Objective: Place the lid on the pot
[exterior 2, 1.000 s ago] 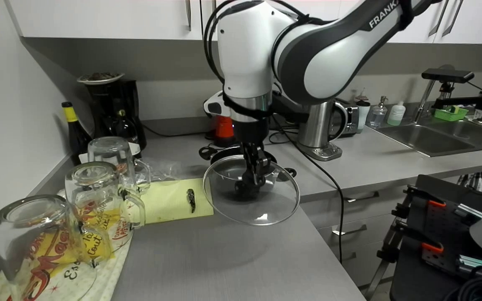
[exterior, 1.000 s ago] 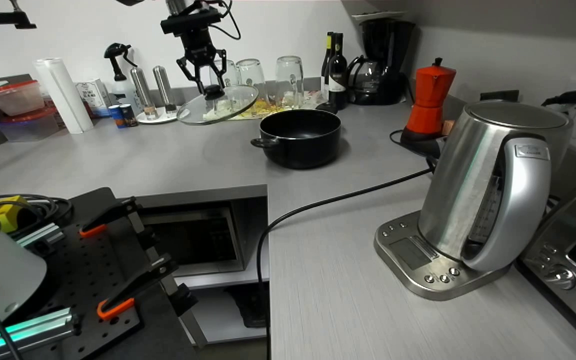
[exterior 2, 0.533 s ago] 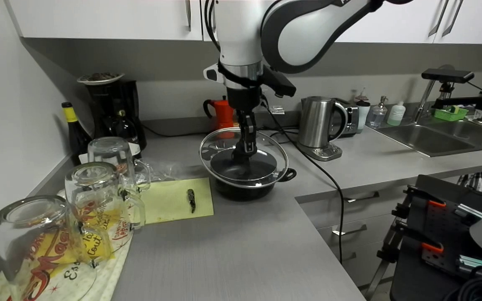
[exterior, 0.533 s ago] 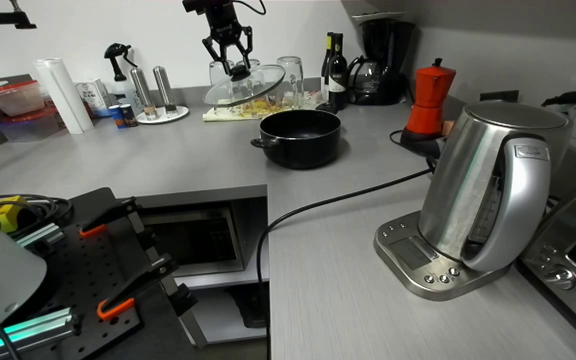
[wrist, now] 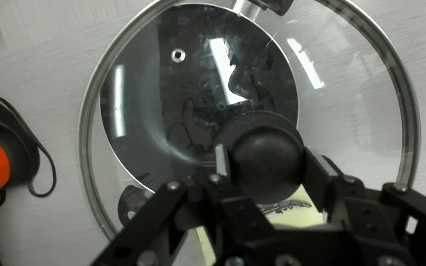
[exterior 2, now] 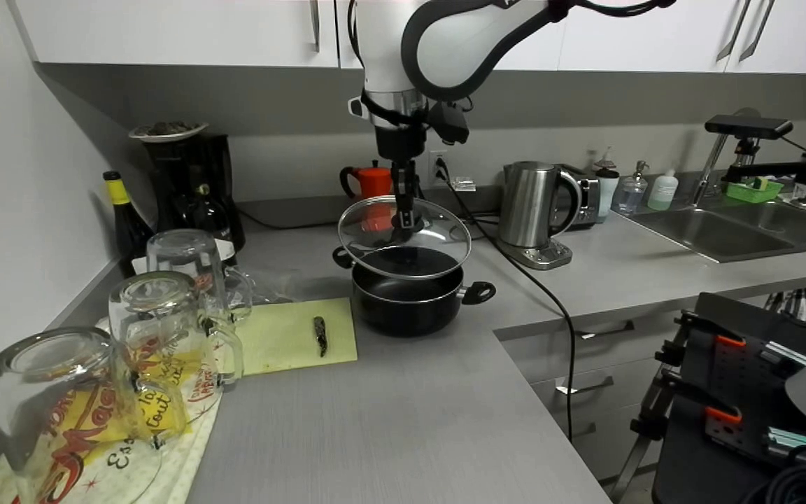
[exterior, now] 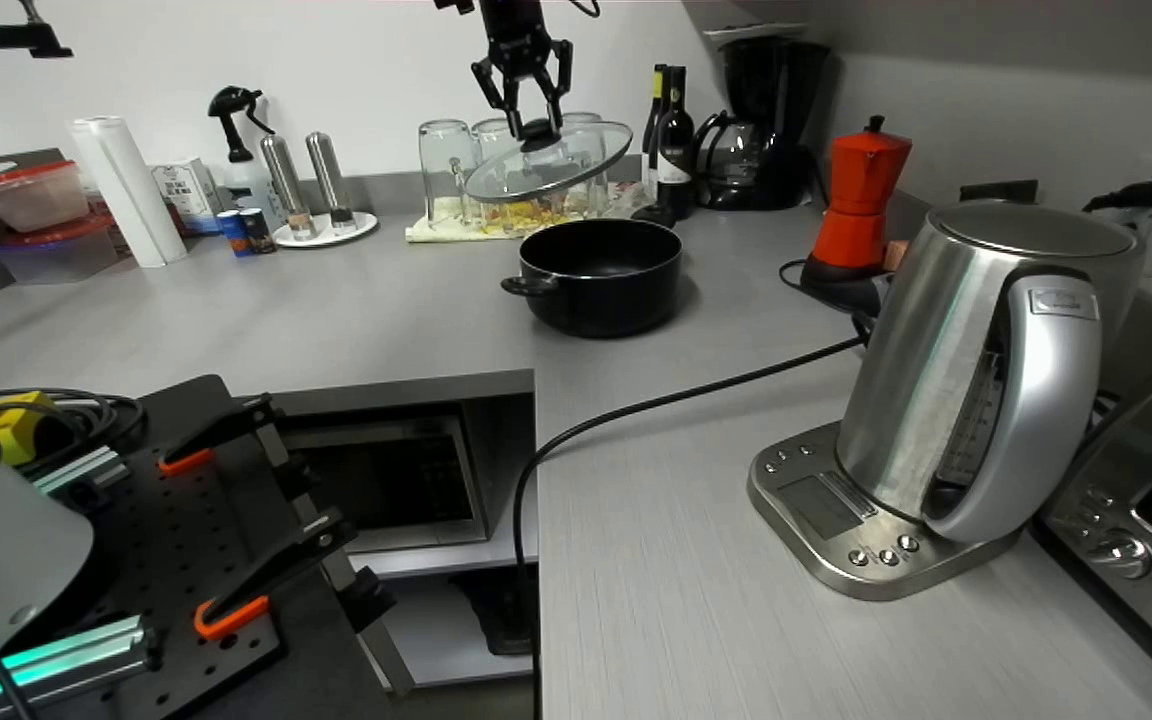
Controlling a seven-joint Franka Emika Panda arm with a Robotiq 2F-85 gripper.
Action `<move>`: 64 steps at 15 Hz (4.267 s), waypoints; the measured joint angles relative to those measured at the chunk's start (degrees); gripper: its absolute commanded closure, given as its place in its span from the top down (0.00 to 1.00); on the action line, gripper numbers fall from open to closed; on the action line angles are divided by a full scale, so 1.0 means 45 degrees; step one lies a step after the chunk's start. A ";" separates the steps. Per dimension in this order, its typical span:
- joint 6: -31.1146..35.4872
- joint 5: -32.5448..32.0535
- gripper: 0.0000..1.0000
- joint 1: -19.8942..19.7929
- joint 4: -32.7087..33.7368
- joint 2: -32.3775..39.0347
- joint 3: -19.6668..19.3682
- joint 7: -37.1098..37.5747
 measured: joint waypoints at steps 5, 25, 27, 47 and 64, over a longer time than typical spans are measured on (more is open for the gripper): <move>-0.0481 0.0892 0.25 -0.0475 0.1512 0.1172 -0.0315 0.0297; -0.1973 0.2410 0.25 -0.0949 0.5102 0.4592 -0.0861 0.1359; -0.2096 0.2520 0.25 -0.0987 0.5346 0.4760 -0.0861 0.1359; -0.2291 0.2834 0.25 -0.1218 0.6117 0.5566 -0.0817 0.1358; -0.2288 0.3064 0.25 -0.1318 0.5969 0.5486 -0.0753 0.1333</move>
